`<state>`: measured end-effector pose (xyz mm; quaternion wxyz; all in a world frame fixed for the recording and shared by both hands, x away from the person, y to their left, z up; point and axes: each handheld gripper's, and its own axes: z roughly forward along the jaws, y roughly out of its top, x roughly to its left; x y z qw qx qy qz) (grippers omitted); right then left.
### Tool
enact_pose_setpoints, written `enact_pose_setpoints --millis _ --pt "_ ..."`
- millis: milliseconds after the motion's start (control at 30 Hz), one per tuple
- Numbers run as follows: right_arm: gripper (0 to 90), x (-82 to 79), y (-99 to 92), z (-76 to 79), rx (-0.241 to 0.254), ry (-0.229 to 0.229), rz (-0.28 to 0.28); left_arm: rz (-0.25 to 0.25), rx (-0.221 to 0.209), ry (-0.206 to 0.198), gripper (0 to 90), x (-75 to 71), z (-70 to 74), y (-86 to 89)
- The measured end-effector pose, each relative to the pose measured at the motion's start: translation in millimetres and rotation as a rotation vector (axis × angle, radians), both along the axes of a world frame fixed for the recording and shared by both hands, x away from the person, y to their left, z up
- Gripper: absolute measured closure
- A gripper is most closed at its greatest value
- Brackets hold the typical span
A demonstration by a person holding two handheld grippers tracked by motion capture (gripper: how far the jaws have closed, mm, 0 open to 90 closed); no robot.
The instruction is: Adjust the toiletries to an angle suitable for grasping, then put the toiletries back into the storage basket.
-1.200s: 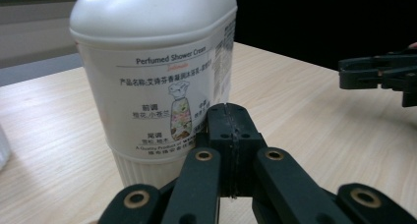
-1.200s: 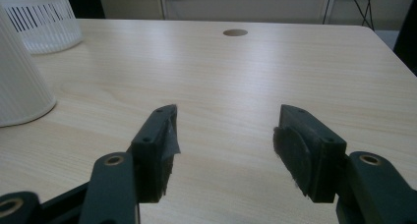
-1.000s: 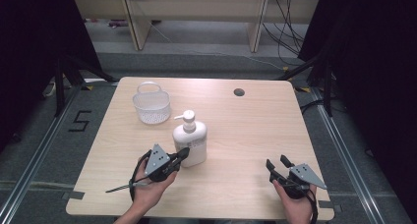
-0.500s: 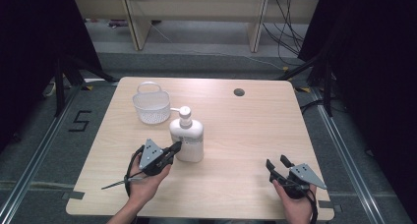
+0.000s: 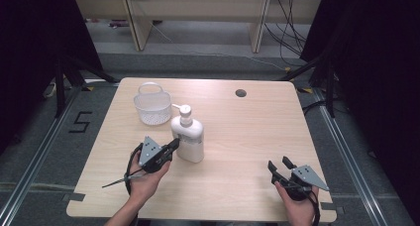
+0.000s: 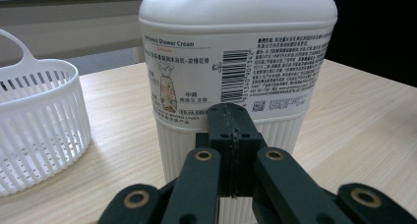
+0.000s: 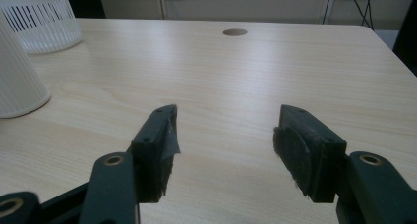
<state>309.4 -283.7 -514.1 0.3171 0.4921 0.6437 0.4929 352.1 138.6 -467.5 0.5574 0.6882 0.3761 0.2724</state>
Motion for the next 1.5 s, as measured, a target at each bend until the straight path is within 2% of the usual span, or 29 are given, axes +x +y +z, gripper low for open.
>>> enact_pose_setpoints --millis 100,133,167,200,233,267,333,367,400,433,500,567,633,700,767,867,933,967,1067,1100,1133,1167,1200,1267,1300,1333,1367,1400,1500 --pt "41.5 -0.8 0.4 0.5 -0.002 0.008 -0.005 0.001 0.000 -0.003 89.7 -0.2 -0.4 0.1" --pt "41.4 -0.7 -0.3 0.6 -0.015 -0.005 -0.009 0.000 -0.001 -0.004 89.7 -0.6 -0.5 0.2" --pt "41.5 -2.2 1.6 0.4 0.015 0.013 -0.017 -0.002 0.002 -0.006 89.6 -1.1 -0.6 0.3" --pt "41.4 0.0 -0.7 0.1 -0.015 -0.012 -0.002 -0.004 0.005 -0.012 89.5 -1.9 -0.7 0.4" --pt "41.4 -0.1 -0.1 -0.3 0.001 -0.006 -0.001 -0.002 0.004 -0.015 89.0 -3.4 -0.8 0.3" --pt "41.4 0.0 -1.1 -0.1 -0.016 -0.019 -0.005 -0.003 0.007 -0.023 87.4 -5.1 -0.8 0.6" --pt "41.3 -0.6 -1.1 0.2 -0.011 -0.017 -0.006 -0.002 0.009 -0.029 81.2 -7.4 -0.7 0.9" --pt "41.3 -0.7 -1.9 0.3 -0.016 -0.010 0.004 -0.003 0.008 -0.038 81.2 -10.9 -0.4 1.9" --pt "41.2 -1.2 -1.6 0.4 -0.002 0.002 0.000 -0.003 0.003 -0.043 77.3 -14.0 -0.3 2.8" --pt "41.1 -1.0 -1.4 -0.2 0.013 -0.013 0.001 0.000 0.001 -0.059 69.7 -19.7 0.1 4.7" --pt "40.9 -1.1 -1.2 -0.4 0.013 -0.017 -0.001 0.010 -0.003 -0.081 62.4 -24.6 0.1 6.5" --pt "40.8 -2.0 -0.9 0.3 0.014 -0.008 -0.002 0.014 -0.006 -0.081 54.8 -27.0 0.4 7.4" --pt "40.7 -2.0 -1.0 -0.1 -0.004 -0.023 -0.011 0.023 -0.011 -0.093 49.7 -30.6 0.8 8.7" --pt "40.6 -2.3 -0.5 0.2 0.004 -0.019 -0.012 0.042 -0.031 -0.120 44.6 -34.6 2.1 8.6" --pt "40.6 -1.8 -1.2 -0.1 -0.006 -0.026 -0.011 0.050 -0.022 -0.125 41.3 -36.2 3.4 8.9" --pt "40.5 -3.2 -1.1 1.1 -0.019 0.002 -0.017 0.058 -0.019 -0.151 39.9 -38.9 8.2 9.2" --pt "40.5 -1.6 0.0 0.1 0.005 -0.007 -0.001 0.059 -0.032 -0.155 40.0 -40.9 11.0 8.5" --pt "40.5 -1.6 -0.6 0.6 -0.006 0.006 0.003 0.059 -0.032 -0.160 40.1 -41.5 12.9 8.5" --pt "40.5 -0.5 1.2 0.2 0.002 -0.001 0.009 0.064 -0.041 -0.180 40.3 -41.4 18.9 6.8" --pt "40.5 -0.3 0.4 0.3 -0.011 -0.010 0.006 0.061 -0.048 -0.195 40.4 -40.2 20.6 5.1" --pt "40.4 -0.8 0.9 0.5 0.001 0.004 0.011 0.061 -0.048 -0.195 40.5 -40.2 20.6 5.1" --pt "40.3 -1.3 0.8 1.1 -0.002 0.016 0.004 0.070 -0.048 -0.195 40.5 -39.1 25.5 1.7" --pt "40.3 0.8 -0.4 -0.1 -0.009 -0.006 0.010 0.073 -0.043 -0.203 40.6 -37.4 28.3 -0.2" --pt "40.2 -0.9 1.6 0.3 0.019 0.014 -0.008 0.072 -0.041 -0.211 41.0 -35.5 31.3 -3.1" --pt "40.2 -1.4 2.2 0.7 0.024 0.021 -0.011 0.074 -0.039 -0.246 41.3 -31.6 38.7 -8.9" --pt "40.2 -1.1 2.0 0.5 0.016 0.015 -0.011 0.073 -0.043 -0.248 41.5 -30.1 42.1 -12.5" --pt "40.2 0.8 0.5 0.3 -0.007 -0.006 0.008 0.078 -0.024 -0.273 41.8 -26.9 45.9 -14.7" --pt "40.2 1.2 0.1 0.1 -0.025 -0.009 0.004 0.085 -0.016 -0.282 42.1 -23.8 48.5 -17.9" --pt "40.1 1.0 1.2 0.6 -0.022 -0.005 0.000 0.102 -0.014 -0.289 42.8 -14.4 53.9 -26.6"
